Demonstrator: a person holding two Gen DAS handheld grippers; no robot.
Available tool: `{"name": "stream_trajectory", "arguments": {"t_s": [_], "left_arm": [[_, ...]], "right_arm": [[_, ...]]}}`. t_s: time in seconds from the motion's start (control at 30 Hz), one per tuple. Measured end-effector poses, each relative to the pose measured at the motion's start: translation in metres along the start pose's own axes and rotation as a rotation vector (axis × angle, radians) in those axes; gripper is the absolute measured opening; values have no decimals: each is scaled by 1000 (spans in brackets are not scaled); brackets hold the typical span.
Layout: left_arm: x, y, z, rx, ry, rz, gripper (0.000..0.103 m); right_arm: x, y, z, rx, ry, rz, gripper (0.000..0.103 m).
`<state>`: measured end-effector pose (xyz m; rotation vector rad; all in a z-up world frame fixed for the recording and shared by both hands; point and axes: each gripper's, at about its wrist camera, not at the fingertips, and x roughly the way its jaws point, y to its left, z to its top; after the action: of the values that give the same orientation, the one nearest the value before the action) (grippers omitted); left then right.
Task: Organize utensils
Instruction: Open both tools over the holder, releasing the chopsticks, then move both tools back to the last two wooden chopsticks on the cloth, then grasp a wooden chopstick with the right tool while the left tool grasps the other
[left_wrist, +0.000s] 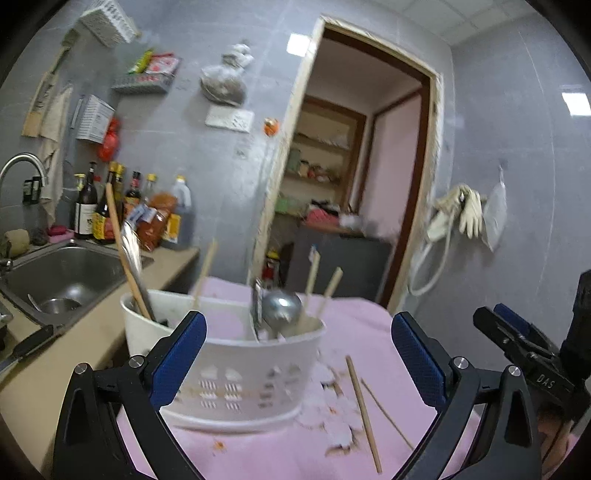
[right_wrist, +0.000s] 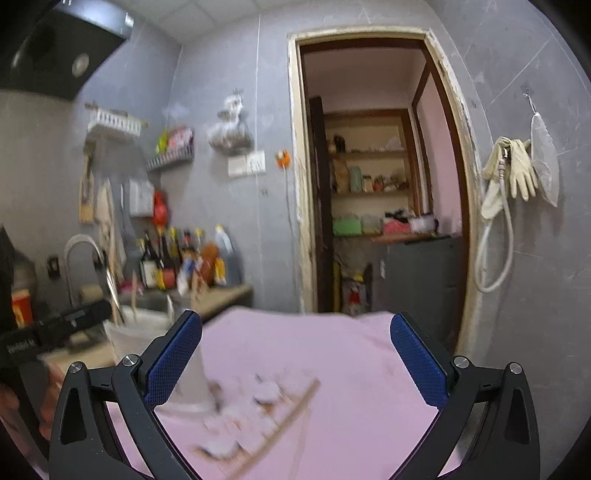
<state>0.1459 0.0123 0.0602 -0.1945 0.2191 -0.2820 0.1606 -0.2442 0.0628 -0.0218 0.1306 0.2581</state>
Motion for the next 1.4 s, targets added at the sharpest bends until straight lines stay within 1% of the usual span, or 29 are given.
{"name": "stream_trajectory", "arguments": {"t_s": [0.13,0.23,0.33,0.37,0.47,0.6,0.7,0.77,0.8,0.83,0.87,0.9,0.93,0.97,1.0,1.07,1.1,1.13,1.17,1.2,1.23,1.27,1.33,1.4], "left_arm": [[9,-13,-12,35,76,-16,98],[19,-20,-21,54,147,-27,98],[34,-24,-32,75,256,-41,98],[40,-24,-36,74,296,-48,98],[55,-24,-47,50,403,-59,98],[70,-22,-58,35,488,-39,98],[76,-22,-62,42,535,-33,98],[79,-22,-64,49,554,-38,97],[81,-23,-64,54,560,-42,96],[82,-24,-65,63,570,-50,91],[85,-25,-66,74,581,-58,84],[88,-26,-66,82,592,-63,79],[91,-26,-67,85,606,-68,71],[94,-26,-68,83,619,-74,66],[97,-26,-70,79,632,-82,63],[102,-27,-73,72,658,-96,54],[104,-28,-73,73,665,-100,52],[105,-30,-74,77,670,-104,50],[107,-33,-74,86,673,-107,47],[108,-36,-74,94,676,-111,46],[110,-39,-74,106,688,-119,43],[112,-42,-74,116,691,-123,41],[117,-50,-74,142,696,-129,37],[124,-57,-76,167,706,-134,35]], "right_arm": [[-4,-7,-17,-45,88,-24,103],[-2,-11,-30,-60,171,-10,103],[3,-13,-44,-88,275,-2,103],[4,-13,-47,-94,298,5,103],[12,-13,-61,-117,404,33,103],[21,-11,-76,-140,511,51,102],[30,-7,-88,-153,593,75,98],[36,-4,-95,-165,640,89,89],[40,-2,-98,-171,659,94,85],[44,-1,-101,-177,683,100,81],[46,0,-103,-182,698,103,76],[49,1,-106,-186,715,105,72],[52,2,-108,-189,734,107,66],[54,2,-109,-187,743,113,63],[55,1,-108,-187,743,112,60],[60,0,-106,-211,744,96,48],[63,-2,-105,-215,746,83,44],[66,-5,-105,-205,752,75,38],[70,-8,-104,-195,757,73,29],[72,-11,-102,-193,758,65,24],[74,-14,-101,-201,756,51,13],[76,-16,-100,-207,755,40,6],[79,-23,-100,-199,750,27,1],[79,-28,-98,-196,744,15,0]]}}
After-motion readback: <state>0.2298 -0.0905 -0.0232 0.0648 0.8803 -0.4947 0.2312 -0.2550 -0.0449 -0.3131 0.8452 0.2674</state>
